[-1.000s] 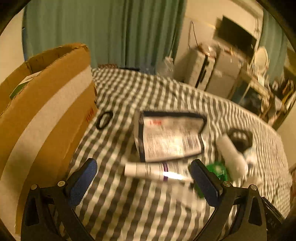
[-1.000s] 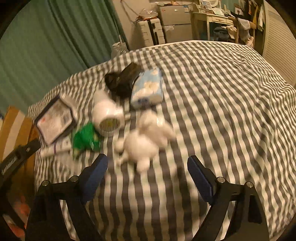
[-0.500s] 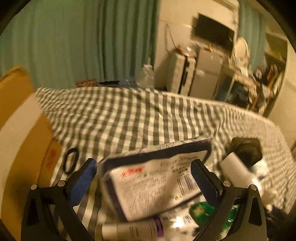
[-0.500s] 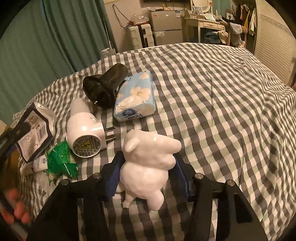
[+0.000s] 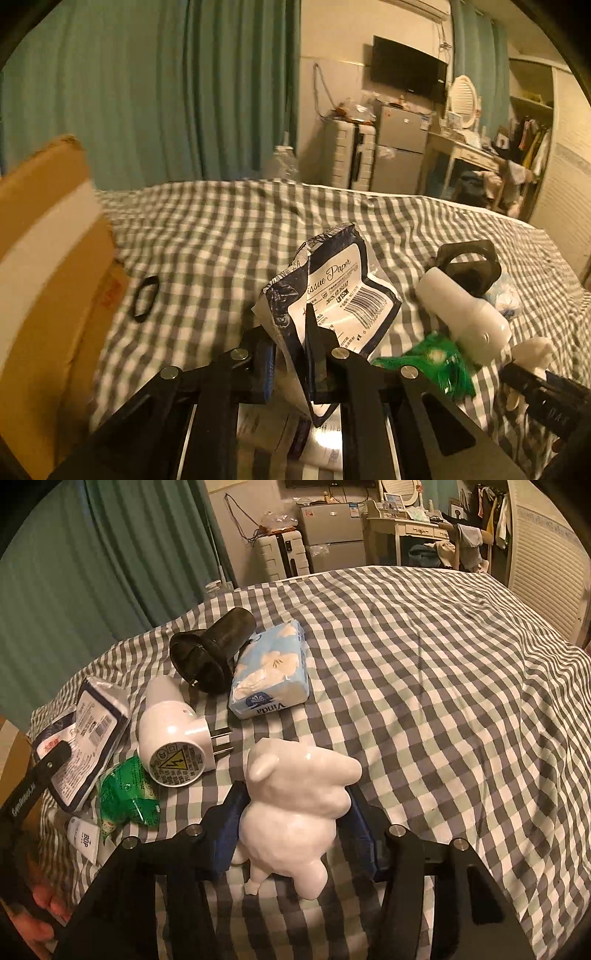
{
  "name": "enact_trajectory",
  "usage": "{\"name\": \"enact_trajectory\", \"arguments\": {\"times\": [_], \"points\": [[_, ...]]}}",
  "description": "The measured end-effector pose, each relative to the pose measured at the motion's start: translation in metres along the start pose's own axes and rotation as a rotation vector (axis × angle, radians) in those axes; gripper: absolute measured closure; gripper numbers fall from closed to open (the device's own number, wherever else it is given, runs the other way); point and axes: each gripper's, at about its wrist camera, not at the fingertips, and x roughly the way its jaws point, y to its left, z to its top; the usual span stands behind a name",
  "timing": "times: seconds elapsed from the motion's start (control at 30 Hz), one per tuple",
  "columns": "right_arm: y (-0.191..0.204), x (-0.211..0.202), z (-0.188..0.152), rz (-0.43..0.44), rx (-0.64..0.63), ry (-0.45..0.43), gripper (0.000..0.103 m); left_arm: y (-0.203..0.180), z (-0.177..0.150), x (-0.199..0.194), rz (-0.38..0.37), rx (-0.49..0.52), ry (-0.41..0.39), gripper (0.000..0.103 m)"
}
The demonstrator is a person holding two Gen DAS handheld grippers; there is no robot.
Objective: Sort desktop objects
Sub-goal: 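Grasp the tissue paper packet with the left tool while the right tool grasps the white plush toy, then drop the tissue packet and plush toy into the cardboard box with both tools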
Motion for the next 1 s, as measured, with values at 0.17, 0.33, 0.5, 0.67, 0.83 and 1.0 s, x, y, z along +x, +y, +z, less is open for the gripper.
{"name": "enact_trajectory", "arguments": {"times": [0.17, 0.33, 0.5, 0.67, 0.83, 1.0], "points": [[-0.011, -0.009, 0.012, 0.079, 0.025, 0.045, 0.050, 0.014, 0.015, -0.023, 0.156, -0.092, 0.084, 0.091], [-0.014, -0.066, 0.048, 0.177, 0.034, 0.017, 0.050, 0.026, 0.070, -0.091, 0.092, -0.123, 0.063, 0.092], [0.015, -0.138, 0.080, 0.289, -0.052, -0.049, 0.050, 0.042, 0.113, -0.157, 0.079, -0.030, 0.032, 0.092], [0.106, -0.201, 0.088, 0.404, -0.217, -0.128, 0.050, 0.107, 0.128, -0.199, 0.177, -0.046, 0.023, 0.091], [0.210, -0.220, 0.049, 0.654, -0.324, -0.049, 0.050, 0.173, 0.097, -0.200, 0.305, -0.120, 0.074, 0.091], [0.285, -0.204, 0.011, 0.707, -0.368, 0.082, 0.050, 0.213, 0.048, -0.180, 0.339, -0.188, 0.187, 0.091]]}}
